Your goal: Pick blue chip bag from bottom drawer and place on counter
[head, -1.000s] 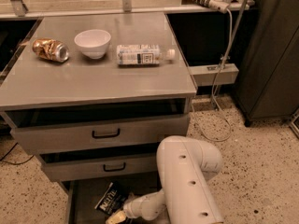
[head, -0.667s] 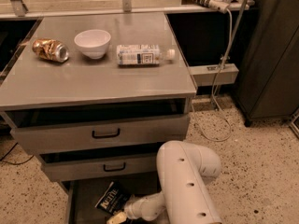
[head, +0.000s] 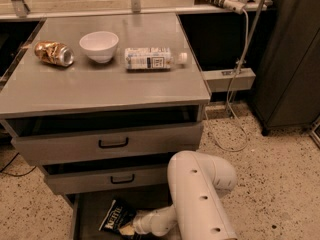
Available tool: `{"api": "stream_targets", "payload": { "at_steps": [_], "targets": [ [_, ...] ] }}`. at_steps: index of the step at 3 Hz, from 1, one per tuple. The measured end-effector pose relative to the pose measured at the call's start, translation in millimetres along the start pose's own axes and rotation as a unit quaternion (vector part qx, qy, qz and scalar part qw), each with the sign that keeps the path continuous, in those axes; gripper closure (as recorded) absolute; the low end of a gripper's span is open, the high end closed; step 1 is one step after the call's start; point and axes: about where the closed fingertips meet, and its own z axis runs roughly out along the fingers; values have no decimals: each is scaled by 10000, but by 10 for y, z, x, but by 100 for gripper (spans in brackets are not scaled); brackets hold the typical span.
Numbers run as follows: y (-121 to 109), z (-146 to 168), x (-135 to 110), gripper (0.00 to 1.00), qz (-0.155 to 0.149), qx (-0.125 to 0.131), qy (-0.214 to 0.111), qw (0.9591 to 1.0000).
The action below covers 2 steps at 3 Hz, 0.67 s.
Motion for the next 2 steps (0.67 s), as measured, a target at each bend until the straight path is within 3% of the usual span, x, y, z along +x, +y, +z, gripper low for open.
{"api": "stream_targets", "payload": {
  "at_steps": [2],
  "targets": [
    [0, 0, 0, 89, 0, 0, 0, 10000]
  ]
}}
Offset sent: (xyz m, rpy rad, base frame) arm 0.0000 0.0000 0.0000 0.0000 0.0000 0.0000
